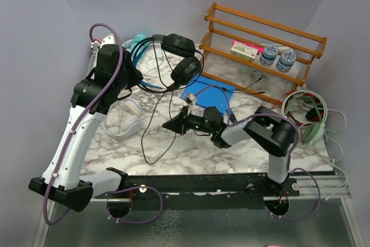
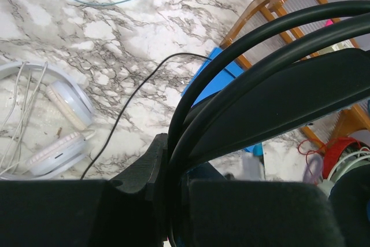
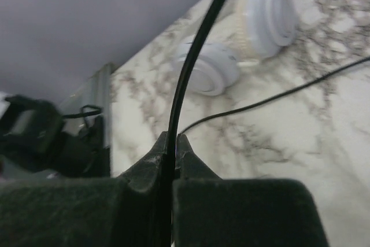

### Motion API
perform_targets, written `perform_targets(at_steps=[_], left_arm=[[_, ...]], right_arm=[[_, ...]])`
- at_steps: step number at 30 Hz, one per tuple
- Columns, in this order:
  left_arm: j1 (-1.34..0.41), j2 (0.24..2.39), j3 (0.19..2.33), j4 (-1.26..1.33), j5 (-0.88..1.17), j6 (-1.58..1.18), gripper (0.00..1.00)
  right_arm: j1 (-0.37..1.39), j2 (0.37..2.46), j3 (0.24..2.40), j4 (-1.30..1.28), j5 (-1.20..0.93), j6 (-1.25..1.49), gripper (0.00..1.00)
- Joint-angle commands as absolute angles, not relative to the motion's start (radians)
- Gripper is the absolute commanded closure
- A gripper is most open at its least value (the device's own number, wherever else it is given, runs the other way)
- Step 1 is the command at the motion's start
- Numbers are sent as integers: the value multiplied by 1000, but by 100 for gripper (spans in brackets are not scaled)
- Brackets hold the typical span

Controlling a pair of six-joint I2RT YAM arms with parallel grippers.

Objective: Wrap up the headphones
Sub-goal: Wrap the headphones cable around the headphones.

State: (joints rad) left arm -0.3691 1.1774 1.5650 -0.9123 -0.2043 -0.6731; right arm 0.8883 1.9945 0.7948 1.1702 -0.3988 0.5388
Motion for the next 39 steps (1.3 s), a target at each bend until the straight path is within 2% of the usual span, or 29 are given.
perform_targets(at_steps=[1, 9, 14, 21, 29, 33, 39], left_arm=[[-376, 1190, 1586, -864, -268, -721, 100], [-376, 1263, 1616, -861, -326, -755, 100], [-376, 1312, 1650, -857, -401, -752, 100], [-374, 1352, 1677, -851, -498, -733, 100], [-353, 1404, 1774, -868, -320, -712, 100], [-347, 1404, 1799, -870, -322, -711, 100], [-317, 1427, 1866, -894, -339, -702, 100]], right_arm=[[947, 1797, 648, 1308, -503, 565, 100], [1192, 1658, 609, 1113, -444, 497, 99], [1270, 1593, 594, 1035, -430, 436, 100], [1281, 1445, 522, 938, -354, 404, 100], [1281, 1393, 363, 905, -181, 411, 100], [1280, 1341, 304, 887, -79, 455, 100], [1281, 1225, 259, 747, -58, 445, 100]])
